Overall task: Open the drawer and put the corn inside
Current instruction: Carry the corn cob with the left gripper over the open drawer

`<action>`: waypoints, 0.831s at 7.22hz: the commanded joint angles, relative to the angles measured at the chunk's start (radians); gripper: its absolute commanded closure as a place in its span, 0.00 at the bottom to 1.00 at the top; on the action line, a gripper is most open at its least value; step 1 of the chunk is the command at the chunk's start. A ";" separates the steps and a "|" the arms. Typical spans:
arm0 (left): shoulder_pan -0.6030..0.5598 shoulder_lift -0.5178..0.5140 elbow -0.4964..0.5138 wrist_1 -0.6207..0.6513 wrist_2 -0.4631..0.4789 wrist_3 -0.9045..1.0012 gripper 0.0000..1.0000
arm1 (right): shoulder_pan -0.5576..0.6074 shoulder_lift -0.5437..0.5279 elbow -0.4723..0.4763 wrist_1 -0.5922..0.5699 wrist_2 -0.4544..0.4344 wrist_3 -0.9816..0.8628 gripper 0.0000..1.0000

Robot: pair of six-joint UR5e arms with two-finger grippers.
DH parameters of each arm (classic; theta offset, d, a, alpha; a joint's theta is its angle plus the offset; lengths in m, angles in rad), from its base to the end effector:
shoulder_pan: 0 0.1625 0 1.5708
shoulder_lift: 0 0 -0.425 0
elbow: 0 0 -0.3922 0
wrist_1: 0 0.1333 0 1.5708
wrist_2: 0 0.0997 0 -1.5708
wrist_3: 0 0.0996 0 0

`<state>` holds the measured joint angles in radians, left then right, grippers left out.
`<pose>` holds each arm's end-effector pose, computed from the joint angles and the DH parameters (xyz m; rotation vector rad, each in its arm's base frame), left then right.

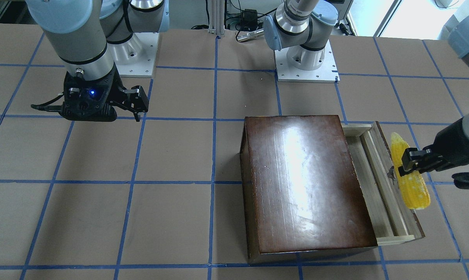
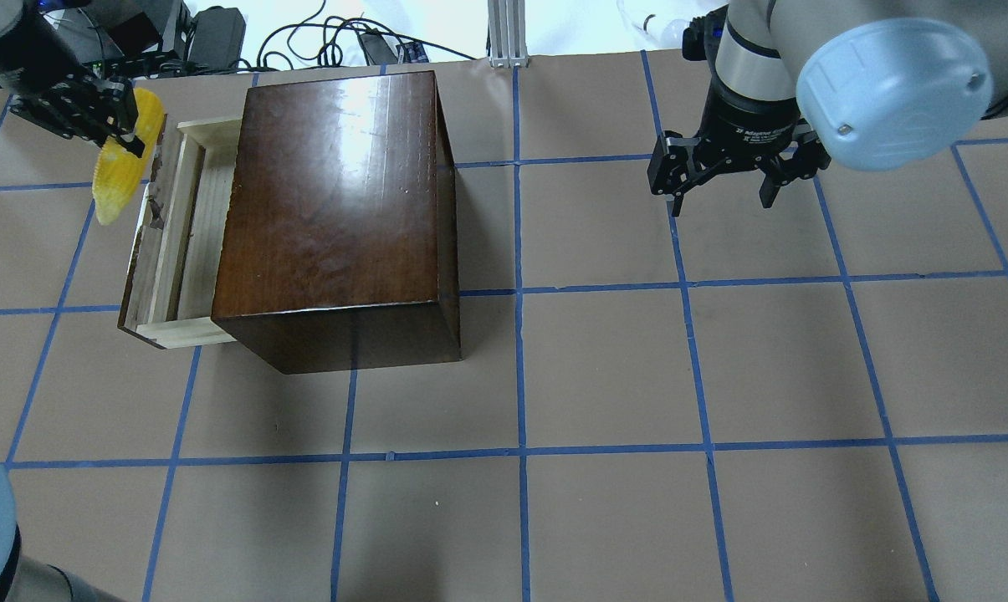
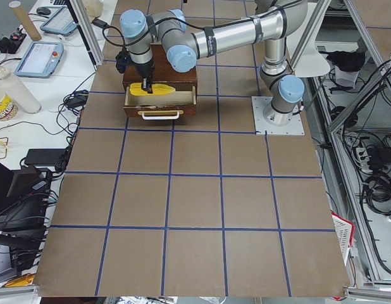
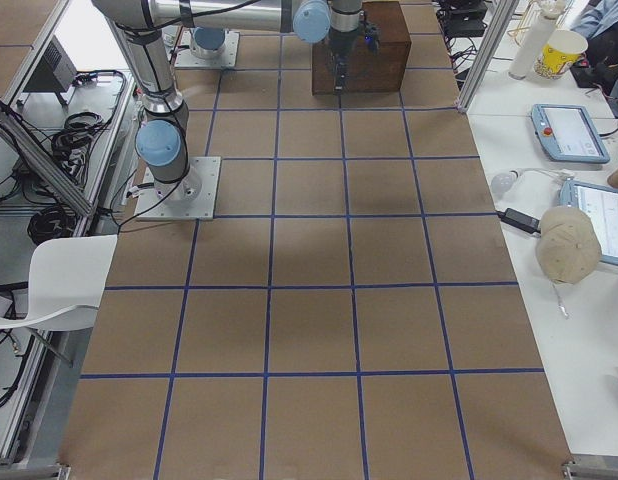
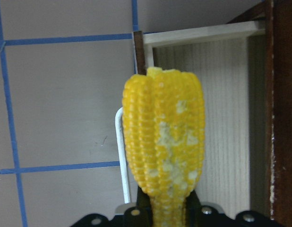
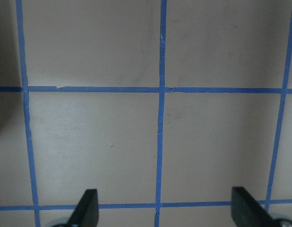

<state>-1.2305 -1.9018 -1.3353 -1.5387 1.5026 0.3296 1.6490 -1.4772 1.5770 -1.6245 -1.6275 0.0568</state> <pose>0.0755 -0.6328 0.4215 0.0197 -3.0558 -0.0573 0.1683 -0.5134 0.4426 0.0350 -3.0810 -0.0650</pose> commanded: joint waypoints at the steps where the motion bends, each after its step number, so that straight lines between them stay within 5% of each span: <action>1: -0.023 -0.025 -0.041 0.017 -0.008 -0.063 1.00 | 0.000 0.000 0.000 0.000 0.000 0.000 0.00; 6: -0.018 -0.089 -0.073 0.122 -0.081 -0.046 1.00 | 0.000 0.000 0.000 0.000 -0.002 0.000 0.00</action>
<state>-1.2488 -1.9698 -1.4059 -1.4497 1.4346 0.2786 1.6490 -1.4776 1.5769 -1.6251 -1.6291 0.0568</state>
